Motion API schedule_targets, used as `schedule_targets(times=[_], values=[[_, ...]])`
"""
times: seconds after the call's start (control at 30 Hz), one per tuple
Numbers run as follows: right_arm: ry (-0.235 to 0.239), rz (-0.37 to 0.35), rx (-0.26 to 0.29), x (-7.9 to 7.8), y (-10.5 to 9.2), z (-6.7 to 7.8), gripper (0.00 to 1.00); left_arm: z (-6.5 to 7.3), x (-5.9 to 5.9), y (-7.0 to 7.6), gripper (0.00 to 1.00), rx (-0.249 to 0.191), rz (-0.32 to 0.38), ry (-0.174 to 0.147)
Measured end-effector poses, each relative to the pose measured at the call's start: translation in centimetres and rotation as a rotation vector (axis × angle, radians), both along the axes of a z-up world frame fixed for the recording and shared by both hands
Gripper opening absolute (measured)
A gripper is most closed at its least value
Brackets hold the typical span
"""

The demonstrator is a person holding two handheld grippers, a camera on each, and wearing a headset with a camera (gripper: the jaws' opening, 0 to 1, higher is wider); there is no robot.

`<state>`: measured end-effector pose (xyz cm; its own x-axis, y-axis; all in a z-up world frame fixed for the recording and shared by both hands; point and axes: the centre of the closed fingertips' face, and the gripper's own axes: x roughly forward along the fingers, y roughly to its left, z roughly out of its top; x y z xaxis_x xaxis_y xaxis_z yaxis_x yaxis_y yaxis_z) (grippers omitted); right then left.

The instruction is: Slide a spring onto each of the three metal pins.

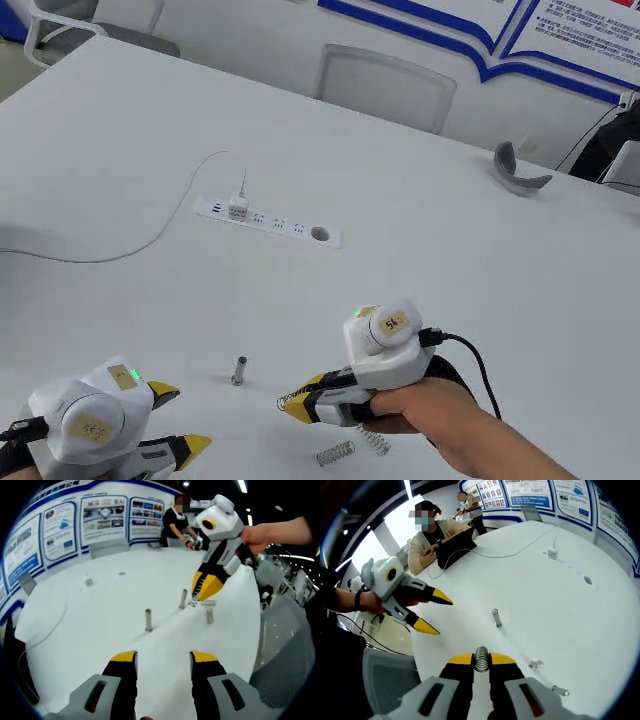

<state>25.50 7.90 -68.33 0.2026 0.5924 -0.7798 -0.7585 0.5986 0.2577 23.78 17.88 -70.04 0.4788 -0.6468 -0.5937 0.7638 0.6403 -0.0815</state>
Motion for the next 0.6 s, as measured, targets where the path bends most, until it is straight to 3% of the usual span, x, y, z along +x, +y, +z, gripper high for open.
schedule_targets(times=[0.6], values=[[-0.004, 0.029, -0.063, 4.0, 2.2, -0.4, 0.12, -0.4, 0.3, 0.8, 0.60, -0.037, 0.019, 0.022]])
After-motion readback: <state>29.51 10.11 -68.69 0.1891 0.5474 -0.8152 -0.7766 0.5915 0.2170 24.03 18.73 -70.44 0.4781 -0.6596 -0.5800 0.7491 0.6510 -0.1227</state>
